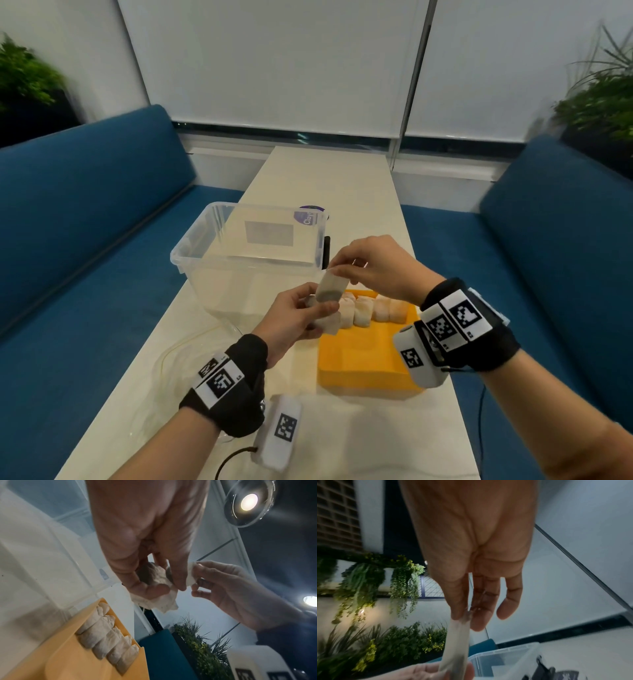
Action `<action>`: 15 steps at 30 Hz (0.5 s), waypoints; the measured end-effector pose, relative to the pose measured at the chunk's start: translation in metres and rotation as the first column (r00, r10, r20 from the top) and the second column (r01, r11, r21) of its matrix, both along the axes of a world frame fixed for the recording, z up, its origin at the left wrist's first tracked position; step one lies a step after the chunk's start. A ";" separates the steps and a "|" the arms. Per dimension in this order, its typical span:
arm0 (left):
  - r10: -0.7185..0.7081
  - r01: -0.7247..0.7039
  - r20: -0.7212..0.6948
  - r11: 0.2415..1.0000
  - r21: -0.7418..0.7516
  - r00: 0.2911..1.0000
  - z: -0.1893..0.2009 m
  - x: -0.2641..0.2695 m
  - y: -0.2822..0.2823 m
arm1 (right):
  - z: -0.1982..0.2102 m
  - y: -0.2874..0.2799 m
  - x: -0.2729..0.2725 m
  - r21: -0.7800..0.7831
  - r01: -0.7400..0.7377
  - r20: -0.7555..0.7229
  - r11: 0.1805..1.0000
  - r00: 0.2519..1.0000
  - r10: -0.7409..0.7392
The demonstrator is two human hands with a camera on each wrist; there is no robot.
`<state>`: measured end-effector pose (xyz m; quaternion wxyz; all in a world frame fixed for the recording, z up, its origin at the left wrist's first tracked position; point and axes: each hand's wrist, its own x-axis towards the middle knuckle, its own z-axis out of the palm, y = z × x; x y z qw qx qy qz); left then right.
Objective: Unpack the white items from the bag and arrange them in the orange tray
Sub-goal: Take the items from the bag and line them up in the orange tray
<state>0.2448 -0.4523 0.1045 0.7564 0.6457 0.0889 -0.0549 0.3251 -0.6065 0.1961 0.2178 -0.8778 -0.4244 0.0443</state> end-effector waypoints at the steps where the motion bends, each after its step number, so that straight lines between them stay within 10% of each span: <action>1: 0.001 -0.002 0.023 1.000 0.003 1.000 0.002 -0.001 -0.001 | 0.005 -0.001 -0.003 -0.030 -0.022 0.028 0.999 0.999 0.023; 15: 0.070 -0.072 -0.048 0.996 -0.044 0.996 -0.001 0.006 -0.025 | 0.000 -0.030 0.015 0.033 0.129 0.020 0.991 0.991 -0.130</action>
